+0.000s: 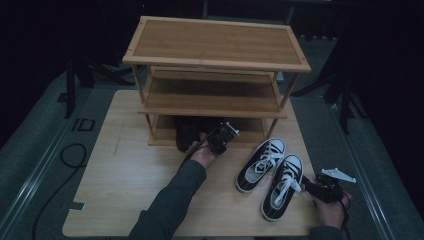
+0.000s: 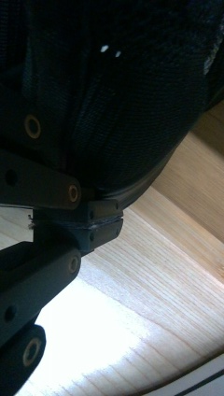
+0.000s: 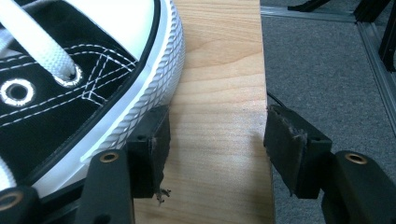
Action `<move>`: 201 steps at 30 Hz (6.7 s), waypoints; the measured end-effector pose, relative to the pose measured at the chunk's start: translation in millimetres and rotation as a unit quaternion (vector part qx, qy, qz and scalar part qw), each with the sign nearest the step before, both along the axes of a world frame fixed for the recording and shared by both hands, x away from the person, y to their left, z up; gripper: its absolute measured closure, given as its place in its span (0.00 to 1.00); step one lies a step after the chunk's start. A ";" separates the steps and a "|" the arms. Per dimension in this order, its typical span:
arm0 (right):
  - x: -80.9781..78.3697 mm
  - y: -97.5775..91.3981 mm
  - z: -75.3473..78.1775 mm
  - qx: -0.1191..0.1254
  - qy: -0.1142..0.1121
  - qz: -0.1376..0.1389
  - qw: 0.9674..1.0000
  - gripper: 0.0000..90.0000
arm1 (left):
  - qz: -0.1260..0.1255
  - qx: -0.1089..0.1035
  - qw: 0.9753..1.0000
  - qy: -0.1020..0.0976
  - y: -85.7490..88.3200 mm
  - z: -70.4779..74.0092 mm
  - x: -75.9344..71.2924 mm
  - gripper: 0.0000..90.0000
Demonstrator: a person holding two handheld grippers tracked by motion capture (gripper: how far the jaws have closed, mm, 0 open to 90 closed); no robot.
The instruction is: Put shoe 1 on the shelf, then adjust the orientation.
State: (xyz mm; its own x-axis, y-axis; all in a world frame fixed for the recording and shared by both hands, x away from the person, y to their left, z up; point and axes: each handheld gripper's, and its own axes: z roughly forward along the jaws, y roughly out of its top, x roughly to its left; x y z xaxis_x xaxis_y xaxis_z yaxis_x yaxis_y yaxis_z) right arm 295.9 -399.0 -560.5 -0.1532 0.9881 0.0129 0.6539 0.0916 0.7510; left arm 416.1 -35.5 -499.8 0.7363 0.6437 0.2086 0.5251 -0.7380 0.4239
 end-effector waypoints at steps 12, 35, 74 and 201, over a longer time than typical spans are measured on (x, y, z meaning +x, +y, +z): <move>0.0 0.2 0.0 -0.001 0.000 0.000 1.000 0.45 | -0.017 -0.002 1.000 0.022 17.1 -3.2 -10.7 0.93; 0.0 0.2 0.0 -0.001 0.000 0.000 1.000 0.45 | -0.071 -0.040 0.996 0.046 15.4 17.1 -27.3 0.79; 0.0 0.1 0.0 0.000 0.000 0.000 1.000 0.45 | -0.146 -0.026 0.987 0.065 -75.6 19.6 -46.6 0.85; 0.8 5.6 4.6 -0.019 0.014 0.008 1.000 0.51 | -0.166 -0.099 0.974 0.120 -1.1 -3.4 -102.1 0.99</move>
